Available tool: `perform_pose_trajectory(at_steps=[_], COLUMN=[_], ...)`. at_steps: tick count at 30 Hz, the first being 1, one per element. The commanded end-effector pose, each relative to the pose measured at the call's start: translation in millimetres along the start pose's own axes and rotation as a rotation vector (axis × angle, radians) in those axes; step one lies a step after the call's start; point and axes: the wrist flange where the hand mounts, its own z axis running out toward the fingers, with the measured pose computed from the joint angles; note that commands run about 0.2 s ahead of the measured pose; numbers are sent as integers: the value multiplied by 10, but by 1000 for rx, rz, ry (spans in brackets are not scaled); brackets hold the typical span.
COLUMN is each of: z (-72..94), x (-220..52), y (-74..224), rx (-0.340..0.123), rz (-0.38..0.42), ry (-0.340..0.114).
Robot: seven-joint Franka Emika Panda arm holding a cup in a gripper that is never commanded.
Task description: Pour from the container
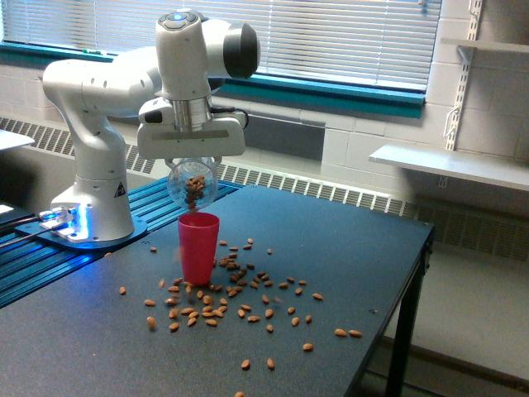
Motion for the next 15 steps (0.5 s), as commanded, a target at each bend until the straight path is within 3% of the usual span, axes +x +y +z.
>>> perform_pose_trajectory(at_steps=[1,15], z=[2,10], x=[-34,-78], y=[16,-10], rx=[-10,-32], rz=[10,-2], ry=[-8,-8])
